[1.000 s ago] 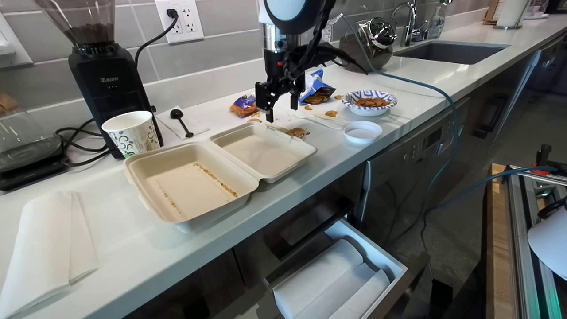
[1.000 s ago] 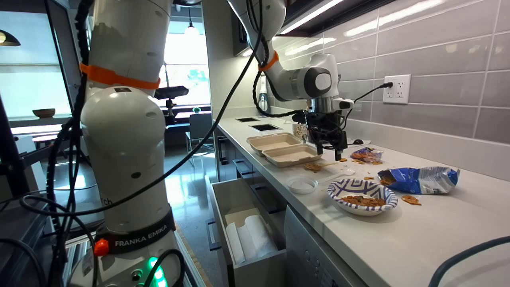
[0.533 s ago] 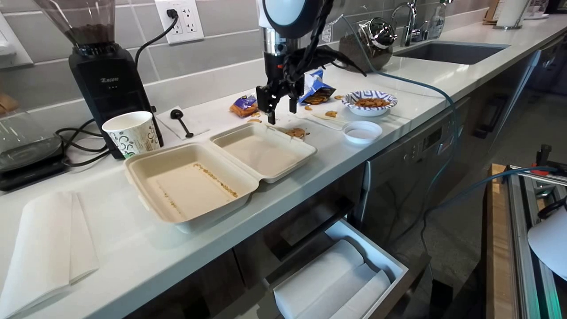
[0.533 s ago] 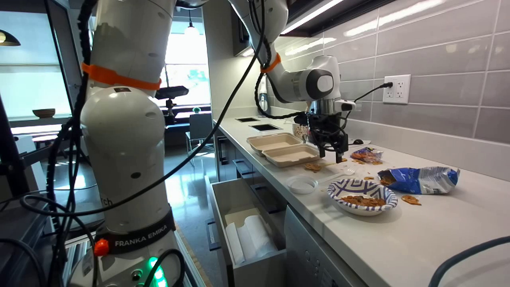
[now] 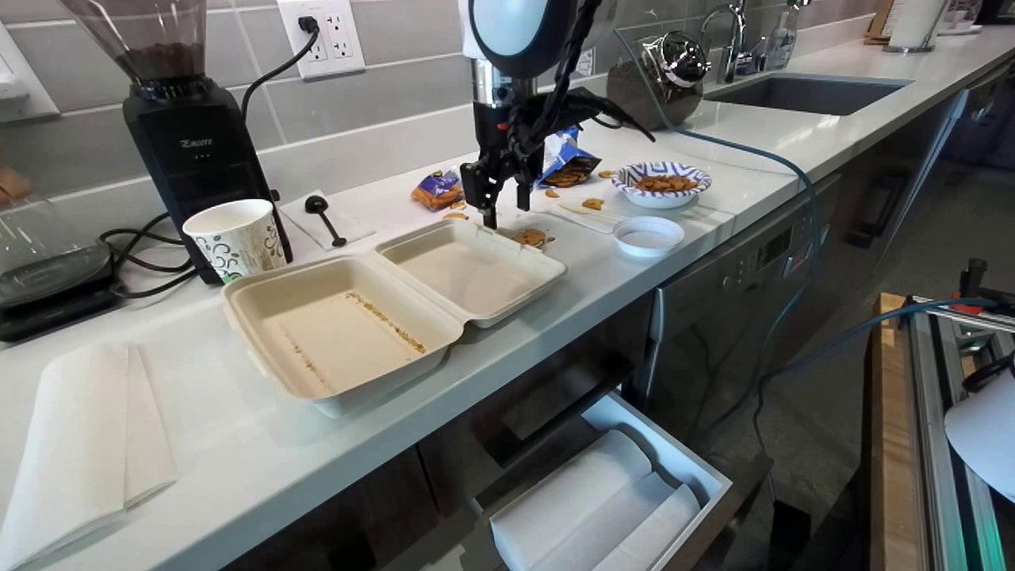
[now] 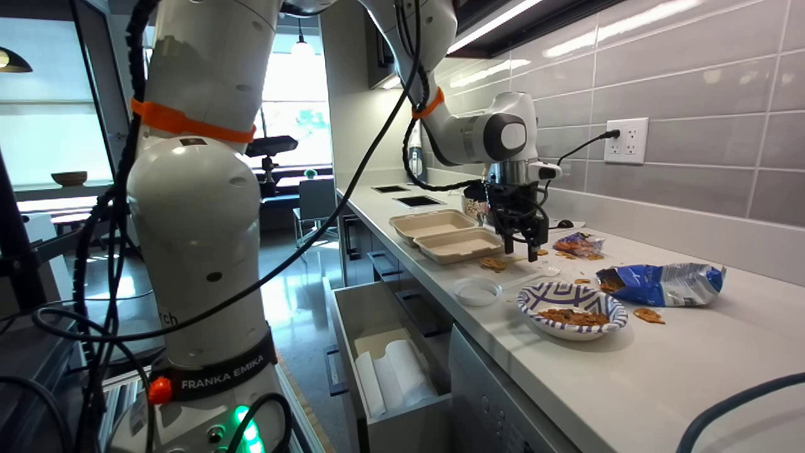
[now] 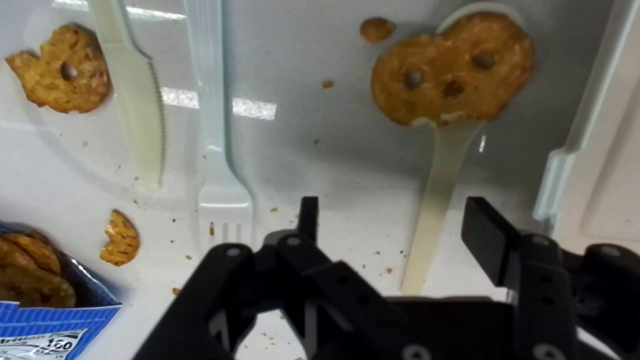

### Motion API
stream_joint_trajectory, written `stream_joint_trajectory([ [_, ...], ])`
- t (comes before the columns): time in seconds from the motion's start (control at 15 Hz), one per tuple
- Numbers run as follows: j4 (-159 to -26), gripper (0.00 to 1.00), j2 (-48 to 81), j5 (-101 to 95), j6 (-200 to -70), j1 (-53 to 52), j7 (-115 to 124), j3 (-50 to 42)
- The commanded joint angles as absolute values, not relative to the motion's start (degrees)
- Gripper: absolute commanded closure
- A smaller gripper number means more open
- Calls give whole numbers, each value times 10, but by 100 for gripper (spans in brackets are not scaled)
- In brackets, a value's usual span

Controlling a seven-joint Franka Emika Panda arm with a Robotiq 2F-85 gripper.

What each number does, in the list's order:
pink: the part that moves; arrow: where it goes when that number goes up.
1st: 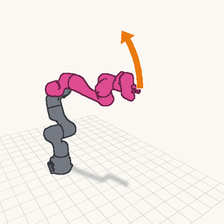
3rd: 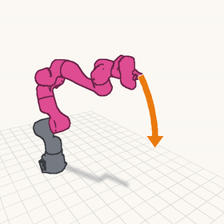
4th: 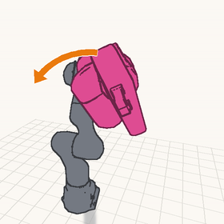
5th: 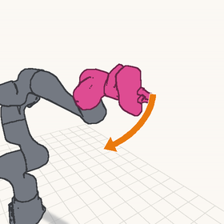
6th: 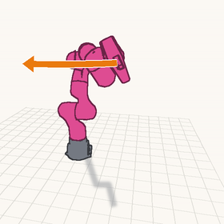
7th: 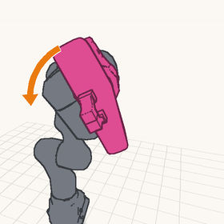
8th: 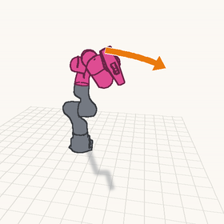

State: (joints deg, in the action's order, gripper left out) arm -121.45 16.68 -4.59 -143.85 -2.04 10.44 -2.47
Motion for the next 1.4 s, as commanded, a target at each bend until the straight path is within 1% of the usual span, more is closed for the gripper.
stream_joint_trajectory([
  [0.0, -1206, 29, 176, -46, -1424, -20, 95, -23],
  [0.07, -1206, 33, 176, -45, -1424, -20, 94, -22],
  [0.13, -1206, 31, 177, -45, -1423, -20, 93, -22],
  [0.2, -1206, 34, 177, -44, -1423, -20, 92, -21],
  [0.4, -1206, 36, 177, -43, -1422, -21, 92, -20],
  [0.47, -1206, 38, 177, -43, -1422, -21, 92, -19],
  [1.0, -1205, 49, 180, -44, -1418, -24, 94, -16],
  [1.07, -1205, 48, 180, -43, -1418, -24, 94, -16],
  [1.33, -1206, 53, 179, -43, -1418, -24, 94, -16],
])
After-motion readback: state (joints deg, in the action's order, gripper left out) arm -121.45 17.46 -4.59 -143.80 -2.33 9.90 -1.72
